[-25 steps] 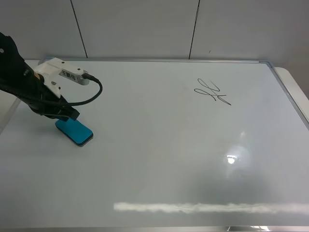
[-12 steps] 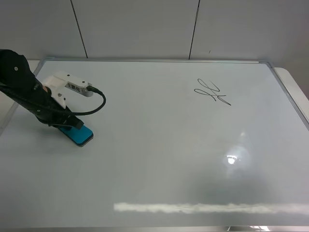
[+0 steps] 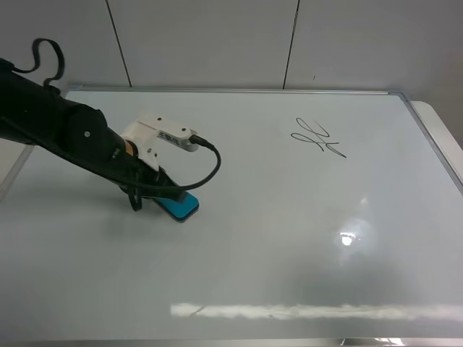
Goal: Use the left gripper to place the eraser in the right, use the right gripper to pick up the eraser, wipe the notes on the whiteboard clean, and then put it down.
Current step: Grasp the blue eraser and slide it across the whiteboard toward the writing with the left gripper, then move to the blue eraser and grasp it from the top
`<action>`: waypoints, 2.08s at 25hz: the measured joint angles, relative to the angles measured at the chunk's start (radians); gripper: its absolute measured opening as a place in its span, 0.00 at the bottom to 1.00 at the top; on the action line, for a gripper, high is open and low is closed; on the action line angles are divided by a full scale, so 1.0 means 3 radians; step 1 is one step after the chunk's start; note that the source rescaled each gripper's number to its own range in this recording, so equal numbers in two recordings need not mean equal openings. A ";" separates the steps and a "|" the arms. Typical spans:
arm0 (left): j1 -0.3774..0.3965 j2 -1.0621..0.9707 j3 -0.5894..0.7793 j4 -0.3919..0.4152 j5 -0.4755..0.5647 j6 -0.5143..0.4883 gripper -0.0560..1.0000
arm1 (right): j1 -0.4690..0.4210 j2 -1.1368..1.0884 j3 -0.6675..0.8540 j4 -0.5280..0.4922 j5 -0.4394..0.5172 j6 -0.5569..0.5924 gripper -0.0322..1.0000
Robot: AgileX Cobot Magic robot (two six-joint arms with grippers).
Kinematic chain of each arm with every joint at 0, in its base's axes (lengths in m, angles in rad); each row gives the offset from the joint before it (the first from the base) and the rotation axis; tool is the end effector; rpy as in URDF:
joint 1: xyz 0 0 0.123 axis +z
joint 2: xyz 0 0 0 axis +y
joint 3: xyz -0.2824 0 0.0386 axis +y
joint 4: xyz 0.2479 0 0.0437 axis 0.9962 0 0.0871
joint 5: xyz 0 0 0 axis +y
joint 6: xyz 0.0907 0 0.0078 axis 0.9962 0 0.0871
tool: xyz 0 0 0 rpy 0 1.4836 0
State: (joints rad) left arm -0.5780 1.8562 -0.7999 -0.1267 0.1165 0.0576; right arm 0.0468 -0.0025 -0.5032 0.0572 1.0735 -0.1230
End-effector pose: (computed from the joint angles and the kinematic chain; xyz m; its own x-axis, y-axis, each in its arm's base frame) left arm 0.2664 -0.1754 0.1083 -0.7765 0.4251 -0.4652 0.5003 0.8647 -0.0448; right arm -0.0064 0.0043 0.2771 -0.4504 -0.1166 -0.8852 -0.1349 0.9889 -0.0617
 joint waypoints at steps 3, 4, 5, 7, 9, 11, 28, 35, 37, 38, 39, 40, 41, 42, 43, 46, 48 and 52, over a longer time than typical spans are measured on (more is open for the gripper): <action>-0.0366 0.0287 -0.0395 -0.0003 0.0002 -0.0222 0.05 | 0.0000 0.0000 0.0000 0.0000 0.0000 0.0000 0.81; -0.0482 0.0406 -0.0579 -0.0011 0.0031 -0.0287 0.05 | 0.0000 0.0000 0.0000 0.0000 0.0000 0.0000 0.81; -0.0569 0.0509 -0.0747 -0.0011 0.0082 -0.0339 0.05 | 0.0000 0.0000 0.0000 0.0000 0.0000 0.0000 0.81; -0.0743 0.0756 -0.1181 -0.0022 0.0261 -0.0447 0.05 | 0.0000 0.0000 0.0000 -0.0018 0.0000 0.0000 0.81; -0.0813 0.0875 -0.1404 -0.0025 0.0372 -0.0478 0.05 | 0.0000 0.0000 0.0000 -0.0162 -0.0006 0.0095 0.81; -0.0917 0.1076 -0.1802 -0.0025 0.0572 -0.0557 0.05 | 0.0000 0.0000 0.0000 -0.0229 -0.0004 0.0165 0.81; -0.1207 0.2008 -0.3885 0.0288 0.1850 -0.1010 0.05 | 0.0000 0.0000 0.0000 -0.0272 -0.0007 0.0202 0.81; -0.1208 0.1856 -0.3908 0.0492 0.2120 -0.1144 0.05 | 0.0000 0.0000 0.0000 -0.0290 -0.0007 0.0202 0.81; -0.1208 0.1809 -0.3908 0.0504 0.2125 -0.1166 0.05 | 0.0000 0.0000 0.0000 -0.0290 -0.0007 0.0202 0.81; -0.1208 0.1727 -0.3908 0.0545 0.2137 -0.1219 0.07 | 0.0000 0.0000 0.0000 -0.0290 -0.0007 0.0202 0.81; -0.1208 0.1696 -0.3908 0.0566 0.2141 -0.1233 0.09 | 0.0000 0.0000 0.0000 -0.0290 -0.0007 0.0202 0.81; -0.1208 0.1666 -0.3908 0.0590 0.2156 -0.1242 0.14 | 0.0000 0.0000 0.0000 -0.0290 -0.0007 0.0202 0.81; -0.1208 0.1639 -0.3908 0.0620 0.2184 -0.1247 0.22 | 0.0000 0.0000 0.0000 -0.0290 -0.0007 0.0202 0.81; -0.1208 0.1629 -0.3908 0.0647 0.2220 -0.1247 0.31 | 0.0000 0.0000 0.0000 -0.0290 -0.0007 0.0202 0.81; -0.1208 0.1619 -0.3908 0.0662 0.2247 -0.1251 0.45 | 0.0000 0.0000 0.0000 -0.0290 -0.0007 0.0202 0.81; -0.1205 0.1594 -0.3908 0.0713 0.2354 -0.1255 0.87 | 0.0000 0.0000 0.0000 -0.0290 -0.0007 0.0202 0.81; -0.1201 0.1563 -0.3908 0.0768 0.2376 -0.1255 0.96 | 0.0000 0.0000 0.0000 -0.0290 -0.0007 0.0202 0.81; -0.1200 0.1501 -0.3908 0.0847 0.2387 -0.1255 0.99 | 0.0000 0.0000 0.0000 -0.0290 -0.0007 0.0202 0.81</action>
State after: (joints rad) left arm -0.9379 2.3064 -1.9723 0.1275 0.8326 -0.3188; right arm 0.0468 -0.0025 -0.5032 -0.0297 1.0716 -0.0624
